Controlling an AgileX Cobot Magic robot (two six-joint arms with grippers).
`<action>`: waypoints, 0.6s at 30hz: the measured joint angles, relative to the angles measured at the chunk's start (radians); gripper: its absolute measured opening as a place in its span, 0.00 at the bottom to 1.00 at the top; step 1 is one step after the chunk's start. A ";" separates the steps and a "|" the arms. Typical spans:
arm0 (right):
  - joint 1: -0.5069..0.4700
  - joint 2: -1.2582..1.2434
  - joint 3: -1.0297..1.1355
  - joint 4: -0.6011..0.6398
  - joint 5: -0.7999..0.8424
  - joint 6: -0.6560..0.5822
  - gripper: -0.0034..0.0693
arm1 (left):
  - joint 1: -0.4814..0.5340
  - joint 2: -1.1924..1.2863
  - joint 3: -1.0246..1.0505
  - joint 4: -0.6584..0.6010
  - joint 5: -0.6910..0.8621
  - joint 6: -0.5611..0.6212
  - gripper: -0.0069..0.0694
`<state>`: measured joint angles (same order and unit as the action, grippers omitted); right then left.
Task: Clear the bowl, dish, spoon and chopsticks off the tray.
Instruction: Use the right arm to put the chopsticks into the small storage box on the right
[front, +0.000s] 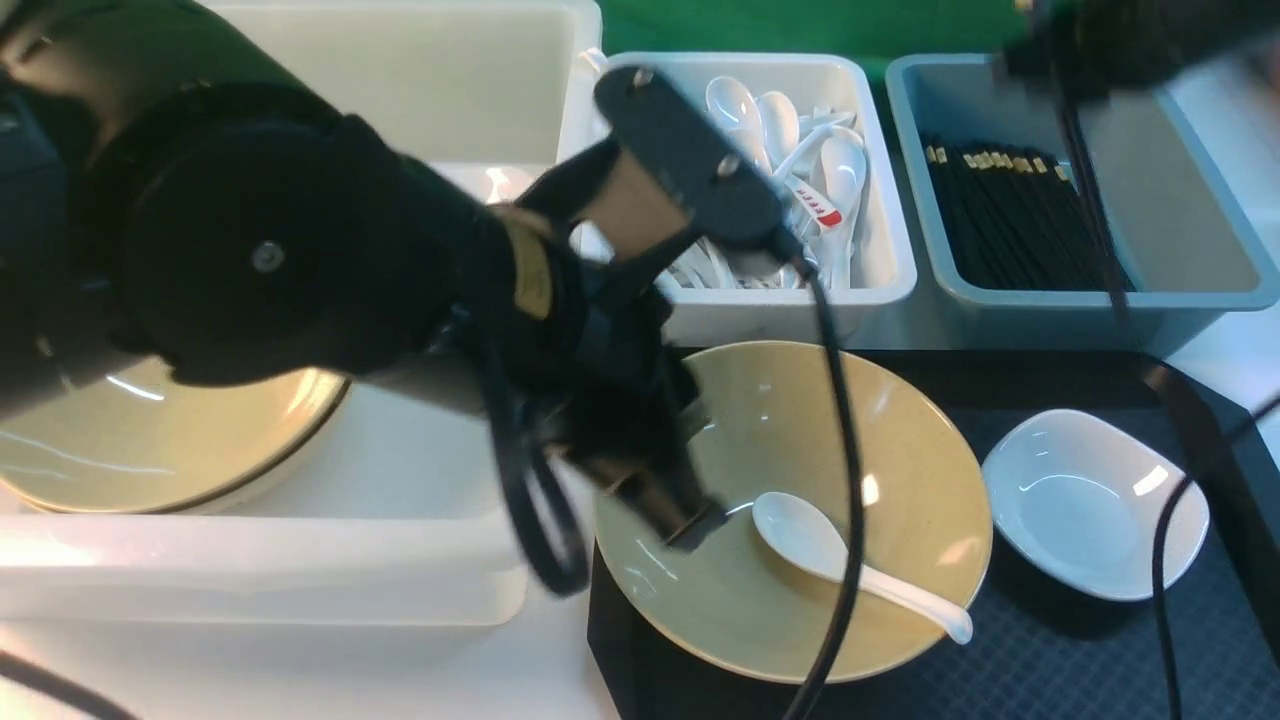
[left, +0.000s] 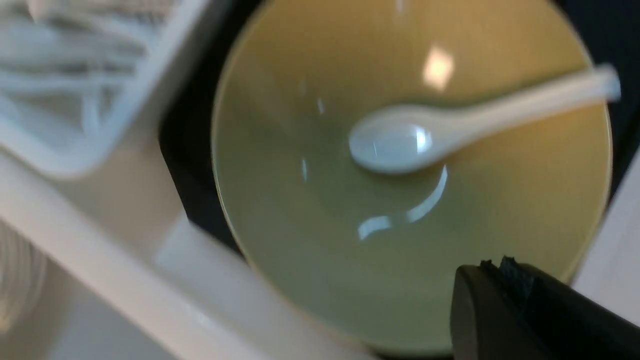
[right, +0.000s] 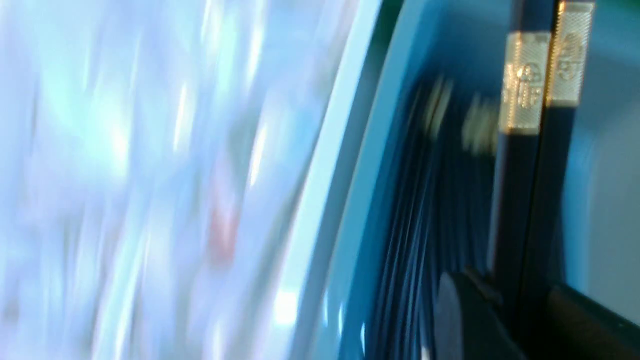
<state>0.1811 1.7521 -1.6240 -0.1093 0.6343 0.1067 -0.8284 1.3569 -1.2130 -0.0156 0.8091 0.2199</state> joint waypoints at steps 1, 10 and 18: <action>-0.021 0.056 -0.064 0.000 -0.063 0.058 0.27 | 0.000 0.007 0.000 -0.004 -0.059 0.000 0.08; -0.120 0.370 -0.326 0.000 -0.146 0.202 0.28 | 0.000 0.017 0.000 -0.013 -0.210 -0.044 0.08; -0.147 0.437 -0.438 0.011 0.193 0.126 0.61 | 0.000 0.005 0.000 -0.013 -0.434 -0.079 0.08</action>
<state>0.0339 2.1893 -2.0620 -0.0983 0.8271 0.2325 -0.8284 1.3622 -1.2132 -0.0289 0.3755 0.1404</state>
